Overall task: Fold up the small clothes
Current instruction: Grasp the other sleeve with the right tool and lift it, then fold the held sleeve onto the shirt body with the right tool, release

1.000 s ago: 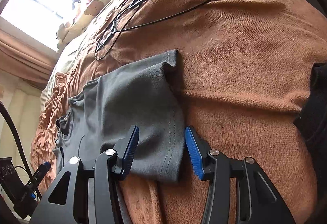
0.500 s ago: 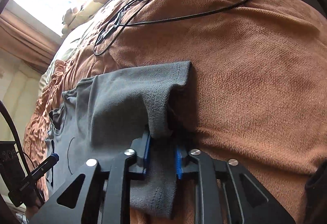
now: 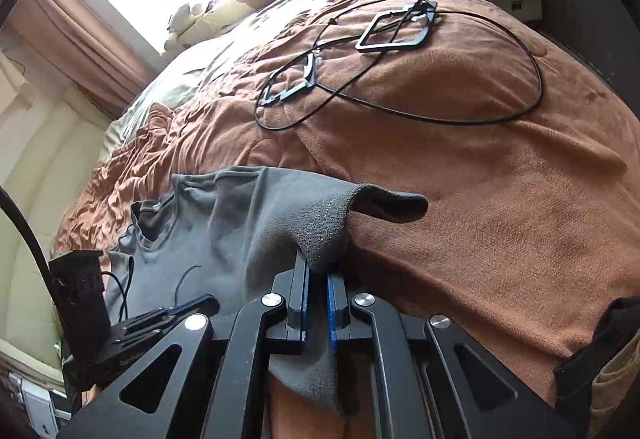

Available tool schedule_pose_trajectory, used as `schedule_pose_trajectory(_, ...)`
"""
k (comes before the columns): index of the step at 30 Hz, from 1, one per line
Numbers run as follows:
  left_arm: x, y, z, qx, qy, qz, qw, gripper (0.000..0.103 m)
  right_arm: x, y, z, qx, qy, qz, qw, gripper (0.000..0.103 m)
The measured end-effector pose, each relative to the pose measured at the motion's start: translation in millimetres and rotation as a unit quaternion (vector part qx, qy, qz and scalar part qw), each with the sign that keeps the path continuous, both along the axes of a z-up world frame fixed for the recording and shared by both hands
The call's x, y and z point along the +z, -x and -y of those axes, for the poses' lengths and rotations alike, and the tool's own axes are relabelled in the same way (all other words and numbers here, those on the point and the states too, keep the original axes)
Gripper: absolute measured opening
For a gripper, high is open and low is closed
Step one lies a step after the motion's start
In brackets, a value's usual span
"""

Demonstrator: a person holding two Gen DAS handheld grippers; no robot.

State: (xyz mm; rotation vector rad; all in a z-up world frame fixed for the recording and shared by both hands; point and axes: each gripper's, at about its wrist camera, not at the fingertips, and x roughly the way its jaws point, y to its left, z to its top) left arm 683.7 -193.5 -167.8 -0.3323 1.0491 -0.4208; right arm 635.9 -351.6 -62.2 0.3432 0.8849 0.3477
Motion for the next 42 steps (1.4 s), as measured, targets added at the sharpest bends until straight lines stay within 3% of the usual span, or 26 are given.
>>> schedule_pose_trajectory(9, -21, -8, 22, -0.012, 0.015, -0.037, 0.9991, 0.008, 19, -2, -30, 0.032, 0.012, 0.01, 0.999, 0.004)
schedule_pose_trajectory(13, -18, -6, 19, -0.022, 0.01, -0.038, 0.999, 0.009, 23, -3, -47, 0.047, 0.013, 0.013, 0.999, 0.004)
schedule_pose_trajectory(24, 10, 12, -54, 0.026, -0.009, -0.019, 0.9994, 0.009, 20, -14, -109, 0.09, 0.042, 0.009, 0.995, 0.004)
schedule_pose_trajectory(32, 28, 24, -110, 0.069, -0.02, -0.012, 0.9974, 0.009, -2, -21, -169, 0.165, 0.063, -0.033, 0.984, 0.005)
schedule_pose_trajectory(35, 32, 29, -122, 0.078, -0.019, -0.011, 0.9967, 0.009, -3, -25, -176, 0.175, 0.069, -0.046, 0.981, 0.02)
schedule_pose_trajectory(37, 34, 31, -127, 0.081, -0.019, -0.011, 0.9965, 0.009, 1, -26, -172, 0.167, 0.062, -0.043, 0.983, 0.051)
schedule_pose_trajectory(42, 35, 32, -131, 0.082, -0.015, -0.012, 0.9964, 0.01, 6, -25, -153, 0.141, 0.049, -0.036, 0.988, 0.056)
